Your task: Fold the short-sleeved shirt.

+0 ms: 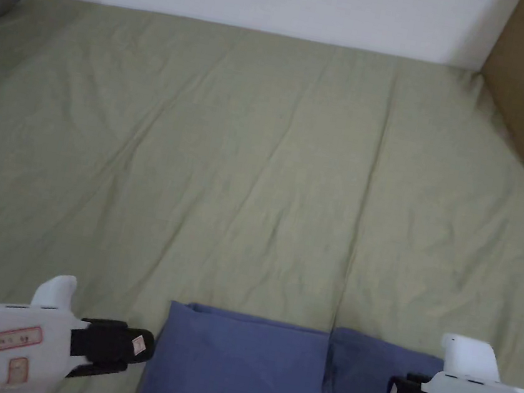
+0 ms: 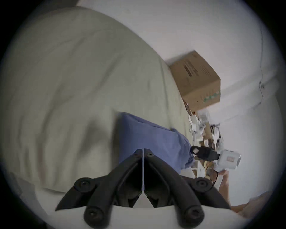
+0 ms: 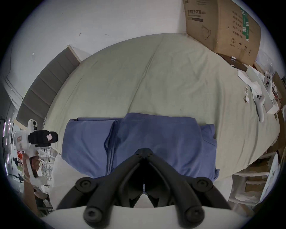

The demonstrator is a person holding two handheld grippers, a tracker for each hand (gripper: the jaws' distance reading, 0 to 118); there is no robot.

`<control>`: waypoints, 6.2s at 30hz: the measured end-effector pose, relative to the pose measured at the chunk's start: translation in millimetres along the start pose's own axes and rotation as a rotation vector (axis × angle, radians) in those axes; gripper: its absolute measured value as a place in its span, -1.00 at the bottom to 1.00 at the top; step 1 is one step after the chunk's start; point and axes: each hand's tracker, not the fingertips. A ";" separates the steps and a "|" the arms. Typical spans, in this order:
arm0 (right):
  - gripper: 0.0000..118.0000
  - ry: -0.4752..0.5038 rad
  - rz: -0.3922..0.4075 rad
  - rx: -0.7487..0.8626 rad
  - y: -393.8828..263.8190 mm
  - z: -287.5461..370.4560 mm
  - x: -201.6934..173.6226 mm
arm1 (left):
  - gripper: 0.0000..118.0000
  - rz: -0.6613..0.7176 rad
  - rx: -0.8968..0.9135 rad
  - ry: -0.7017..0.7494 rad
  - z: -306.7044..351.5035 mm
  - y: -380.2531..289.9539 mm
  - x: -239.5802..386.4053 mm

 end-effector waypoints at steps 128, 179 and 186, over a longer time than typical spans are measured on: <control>-1.00 0.179 0.363 -0.193 25.7 -112.3 -156.9 | -0.95 0.144 0.041 -0.142 35.8 7.7 -34.3; -1.00 0.241 -0.010 -0.162 50.9 -93.8 -101.9 | -0.55 -0.359 -0.262 0.933 105.0 225.1 -128.8; -1.00 0.244 -0.016 -0.185 65.7 -117.6 -110.8 | 0.53 -0.441 -0.238 1.324 135.1 253.9 -172.6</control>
